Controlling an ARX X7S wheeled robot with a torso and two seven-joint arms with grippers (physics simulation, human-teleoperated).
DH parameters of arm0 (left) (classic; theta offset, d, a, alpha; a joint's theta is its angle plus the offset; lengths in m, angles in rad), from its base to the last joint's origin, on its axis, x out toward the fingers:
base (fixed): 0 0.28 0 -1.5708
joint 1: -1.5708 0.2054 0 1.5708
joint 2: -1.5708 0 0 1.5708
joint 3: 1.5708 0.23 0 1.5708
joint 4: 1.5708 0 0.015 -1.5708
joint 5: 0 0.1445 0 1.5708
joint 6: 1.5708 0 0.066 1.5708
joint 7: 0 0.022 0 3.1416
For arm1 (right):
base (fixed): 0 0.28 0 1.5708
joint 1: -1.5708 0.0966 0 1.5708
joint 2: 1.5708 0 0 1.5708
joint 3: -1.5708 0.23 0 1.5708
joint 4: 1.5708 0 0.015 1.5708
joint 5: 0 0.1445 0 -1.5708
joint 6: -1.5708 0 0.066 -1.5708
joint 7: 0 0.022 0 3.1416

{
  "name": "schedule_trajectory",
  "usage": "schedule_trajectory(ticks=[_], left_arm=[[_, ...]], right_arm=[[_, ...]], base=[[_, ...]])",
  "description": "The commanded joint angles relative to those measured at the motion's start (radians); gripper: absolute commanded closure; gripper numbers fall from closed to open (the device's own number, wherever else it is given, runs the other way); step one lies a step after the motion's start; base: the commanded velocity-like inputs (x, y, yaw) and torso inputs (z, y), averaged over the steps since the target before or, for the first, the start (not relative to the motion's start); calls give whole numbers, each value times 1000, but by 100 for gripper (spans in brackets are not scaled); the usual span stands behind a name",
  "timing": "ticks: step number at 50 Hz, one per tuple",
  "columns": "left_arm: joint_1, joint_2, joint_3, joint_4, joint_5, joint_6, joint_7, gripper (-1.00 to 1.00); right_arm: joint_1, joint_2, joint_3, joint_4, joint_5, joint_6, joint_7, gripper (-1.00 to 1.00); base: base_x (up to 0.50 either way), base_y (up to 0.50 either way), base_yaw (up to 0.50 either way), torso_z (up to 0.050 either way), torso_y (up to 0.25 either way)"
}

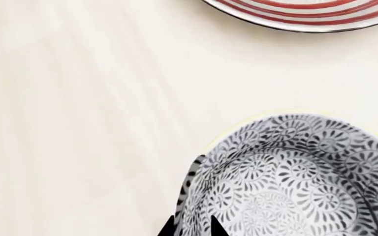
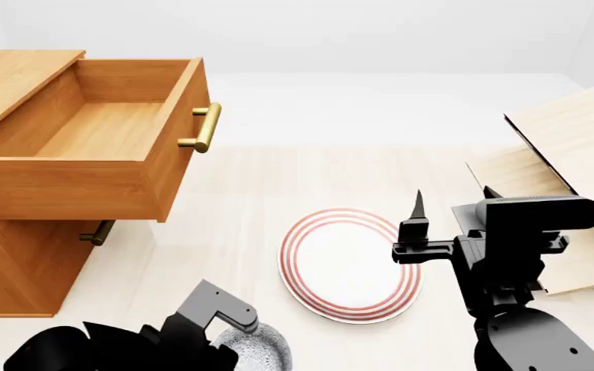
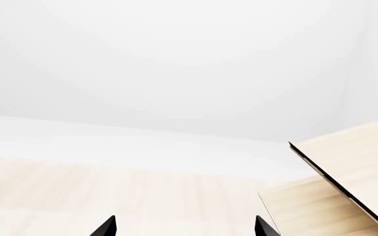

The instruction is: Open the top drawer of the cabinet and put the bowl in it.

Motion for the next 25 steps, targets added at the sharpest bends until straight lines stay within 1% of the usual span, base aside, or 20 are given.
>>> schedule_trajectory(ticks=[1,14,25], left_arm=[[2,2,-7,-1,-2,4,-7,100],[0,-4,-32,56,-39,0,-47,100],[-11,-16,-85,171,-132,-29,-126,100]], right_arm=[[5,0,0,4,4,1,2,-100],[-4,5,1,-15,9,3,8,-100],[-7,9,7,-29,16,9,16,-100]], base=[[0,0,0,0,0],[0,0,0,0,0],[0,0,0,0,0]])
